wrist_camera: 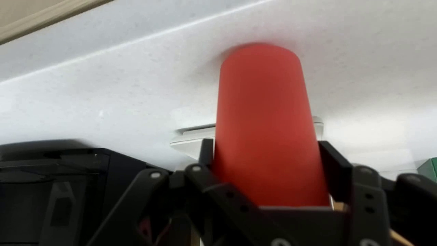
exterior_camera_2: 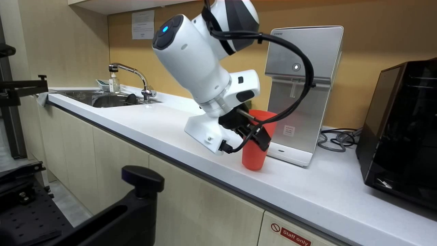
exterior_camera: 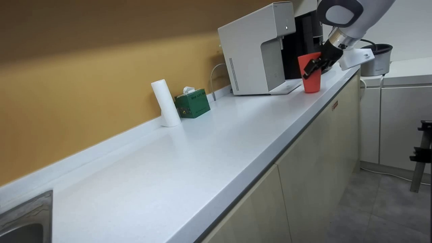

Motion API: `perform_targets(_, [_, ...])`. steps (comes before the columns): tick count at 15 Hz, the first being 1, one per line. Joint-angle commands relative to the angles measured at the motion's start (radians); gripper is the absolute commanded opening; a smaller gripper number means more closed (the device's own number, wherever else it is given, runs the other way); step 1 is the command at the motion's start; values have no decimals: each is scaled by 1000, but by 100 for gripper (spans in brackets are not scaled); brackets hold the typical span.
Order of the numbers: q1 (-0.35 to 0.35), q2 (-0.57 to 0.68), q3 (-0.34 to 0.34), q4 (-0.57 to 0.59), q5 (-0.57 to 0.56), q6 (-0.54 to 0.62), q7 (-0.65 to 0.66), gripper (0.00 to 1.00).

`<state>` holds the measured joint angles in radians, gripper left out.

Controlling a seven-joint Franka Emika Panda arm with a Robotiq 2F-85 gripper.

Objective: Put the orange cup on the counter.

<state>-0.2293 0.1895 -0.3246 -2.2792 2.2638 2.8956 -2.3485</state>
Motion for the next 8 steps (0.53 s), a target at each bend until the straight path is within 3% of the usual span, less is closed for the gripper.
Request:
perform_targets(1, [13,-2,-6,4,32,24,-56,49])
perform_targets(5, [13,8,-3,4,26,21,-47,49])
perform_targets(6, [13,8,-2,4,23,21,-42,94])
perform_targets(8, [12,7,2,1,17,20,-31,99])
